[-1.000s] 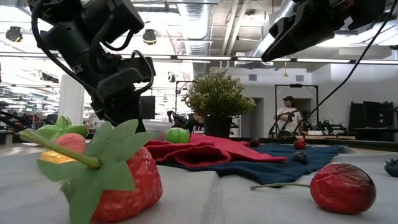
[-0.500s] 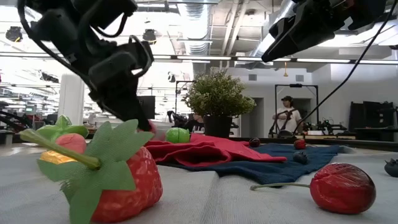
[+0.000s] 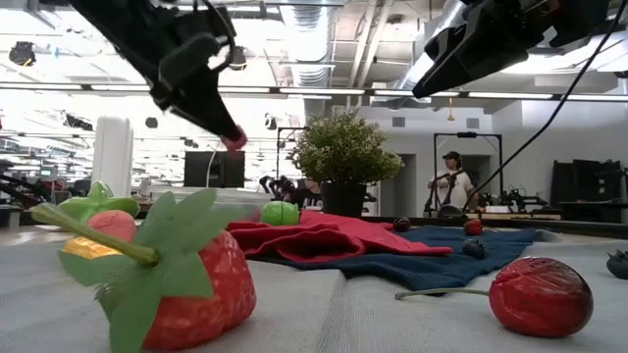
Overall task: Pick and placing Produce into tupperware
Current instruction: Put the top pink peach into the transparent bin
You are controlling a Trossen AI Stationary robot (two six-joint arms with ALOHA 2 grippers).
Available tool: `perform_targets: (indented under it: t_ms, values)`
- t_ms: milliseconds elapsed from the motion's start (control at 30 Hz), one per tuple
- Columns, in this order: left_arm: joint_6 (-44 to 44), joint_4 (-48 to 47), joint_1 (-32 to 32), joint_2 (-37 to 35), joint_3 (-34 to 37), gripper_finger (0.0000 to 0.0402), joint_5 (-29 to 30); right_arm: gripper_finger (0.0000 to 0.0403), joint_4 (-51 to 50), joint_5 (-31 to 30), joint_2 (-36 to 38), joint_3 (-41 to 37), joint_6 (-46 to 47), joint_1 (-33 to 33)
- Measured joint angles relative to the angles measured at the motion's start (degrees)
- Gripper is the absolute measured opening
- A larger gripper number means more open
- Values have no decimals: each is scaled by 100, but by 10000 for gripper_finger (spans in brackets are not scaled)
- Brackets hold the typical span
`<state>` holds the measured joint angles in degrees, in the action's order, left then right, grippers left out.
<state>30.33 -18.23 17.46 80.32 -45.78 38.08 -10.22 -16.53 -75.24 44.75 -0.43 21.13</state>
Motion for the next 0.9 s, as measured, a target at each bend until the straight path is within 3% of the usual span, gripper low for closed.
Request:
perform_targets:
  t_ms: [300,700,900]
  values:
    - [306,-736,-676,-496,2,51,402,138,75,-2,0,0,0,0]
    - [1375,-1726,-1992,-449,2,51,-811,138,64,0,0,0,0,0]
    - [1379,-1607,-2268,-449,2,51,-1357,138,63,0,0,0,-2,0]
